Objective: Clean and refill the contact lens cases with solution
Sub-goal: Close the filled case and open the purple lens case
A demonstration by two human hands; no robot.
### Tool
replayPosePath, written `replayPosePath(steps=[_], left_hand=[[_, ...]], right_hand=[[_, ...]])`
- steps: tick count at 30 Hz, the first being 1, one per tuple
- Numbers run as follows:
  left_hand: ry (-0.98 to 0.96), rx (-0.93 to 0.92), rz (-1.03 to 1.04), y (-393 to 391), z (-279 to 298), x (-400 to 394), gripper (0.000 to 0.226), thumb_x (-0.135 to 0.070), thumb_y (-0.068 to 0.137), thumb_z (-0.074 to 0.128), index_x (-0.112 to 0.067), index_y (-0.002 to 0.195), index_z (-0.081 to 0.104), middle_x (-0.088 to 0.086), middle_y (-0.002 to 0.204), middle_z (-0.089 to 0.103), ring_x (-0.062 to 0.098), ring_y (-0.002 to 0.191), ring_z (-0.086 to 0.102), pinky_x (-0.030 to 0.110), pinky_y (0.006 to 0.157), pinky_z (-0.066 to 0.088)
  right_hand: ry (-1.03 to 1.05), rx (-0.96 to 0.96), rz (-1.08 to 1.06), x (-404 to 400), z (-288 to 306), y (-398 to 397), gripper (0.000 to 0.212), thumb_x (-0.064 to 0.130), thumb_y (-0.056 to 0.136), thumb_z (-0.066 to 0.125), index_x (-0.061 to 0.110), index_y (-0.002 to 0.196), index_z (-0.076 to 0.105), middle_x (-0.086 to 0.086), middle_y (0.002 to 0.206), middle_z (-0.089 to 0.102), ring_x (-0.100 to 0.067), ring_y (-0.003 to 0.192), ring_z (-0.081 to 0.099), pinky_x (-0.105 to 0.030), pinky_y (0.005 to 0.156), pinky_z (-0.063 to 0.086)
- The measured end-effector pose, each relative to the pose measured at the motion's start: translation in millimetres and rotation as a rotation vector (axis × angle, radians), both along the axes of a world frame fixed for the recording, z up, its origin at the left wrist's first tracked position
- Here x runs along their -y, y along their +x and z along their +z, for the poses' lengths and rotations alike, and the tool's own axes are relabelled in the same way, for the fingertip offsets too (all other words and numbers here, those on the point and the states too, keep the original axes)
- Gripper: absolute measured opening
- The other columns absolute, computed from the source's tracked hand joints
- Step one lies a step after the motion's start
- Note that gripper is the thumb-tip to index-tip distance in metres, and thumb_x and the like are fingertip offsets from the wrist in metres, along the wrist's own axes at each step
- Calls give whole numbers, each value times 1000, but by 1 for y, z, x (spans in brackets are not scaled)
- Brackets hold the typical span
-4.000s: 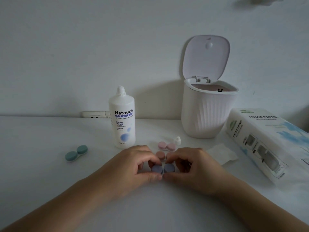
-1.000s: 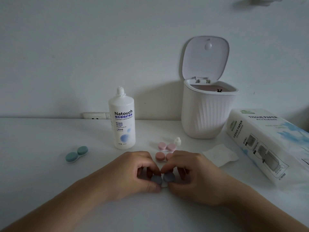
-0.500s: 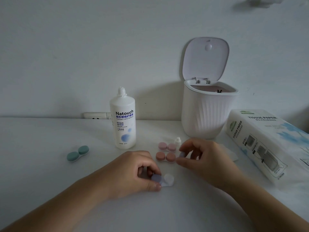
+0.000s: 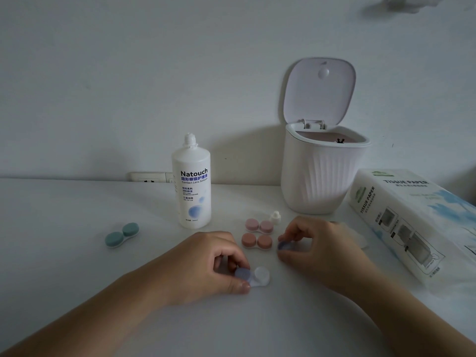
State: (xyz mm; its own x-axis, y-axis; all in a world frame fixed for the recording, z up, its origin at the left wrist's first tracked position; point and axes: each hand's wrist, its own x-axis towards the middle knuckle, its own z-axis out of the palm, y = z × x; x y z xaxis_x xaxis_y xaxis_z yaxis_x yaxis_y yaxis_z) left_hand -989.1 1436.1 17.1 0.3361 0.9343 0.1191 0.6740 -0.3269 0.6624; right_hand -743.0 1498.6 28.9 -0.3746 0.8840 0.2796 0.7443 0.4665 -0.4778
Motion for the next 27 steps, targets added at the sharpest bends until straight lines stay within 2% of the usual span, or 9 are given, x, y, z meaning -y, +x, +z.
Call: replayPosePath(steps=[3,9,11,13,15,17,20,23,27], left_hand=[[-3,0,3,-1,-1,0,32,-56,67,77,-40,94,73,-19,90,60,4,74,53,17,67,44],[1,-2,2,-1,-1,0,29,-53,69,79,-38,94,73,-18,91,60,5,74,52,18,67,45],[-2,-4,0,-1,0,0,29,-51,69,80,-38,94,73,-18,91,61,5,75,53,19,68,45],[-6,-5,-2,0,1,0,28,-50,70,80,-38,94,73,-19,91,60,4,75,53,16,67,44],[-8,-8,4,0,1,0,28,-51,69,81,-40,94,72,-20,90,60,4,75,53,15,68,43],[-9,4,11,0,1,0,27,-49,69,82,-41,93,73,-21,87,58,4,75,52,15,68,43],[-8,9,14,1,1,1,26,-45,70,85,-40,94,74,-20,87,58,3,74,52,16,68,42],[2,0,11,1,1,1,26,-42,72,86,-39,96,74,-19,87,58,3,75,53,15,67,42],[3,-5,5,1,1,1,29,-44,72,84,-40,98,73,-19,88,58,3,75,53,15,68,42]], right_hand=[[13,25,11,1,1,-1,16,42,73,77,35,80,64,17,92,75,0,89,67,-33,84,55],[15,55,90,2,0,2,22,47,75,75,36,91,65,14,101,69,-6,97,61,-33,87,52],[94,-13,167,4,1,2,23,50,75,71,34,92,66,18,95,65,-3,93,58,-26,81,50],[111,-94,274,7,3,1,24,51,76,69,32,91,68,17,85,62,-8,82,59,-20,71,48],[13,-94,360,10,2,-1,28,52,75,72,34,96,69,13,79,62,-11,69,59,-21,61,47],[-72,-7,399,11,-2,-4,33,52,73,74,40,102,66,14,74,62,-8,60,56,-16,57,42],[-87,71,403,10,-6,-5,38,56,71,72,41,106,67,20,69,61,-2,60,58,-15,58,42],[-99,118,403,11,-4,-6,44,63,70,65,41,108,68,25,70,60,-1,62,58,-23,62,47],[-129,112,402,13,-1,-8,43,63,71,63,41,107,69,26,67,58,0,61,56,-22,61,45]])
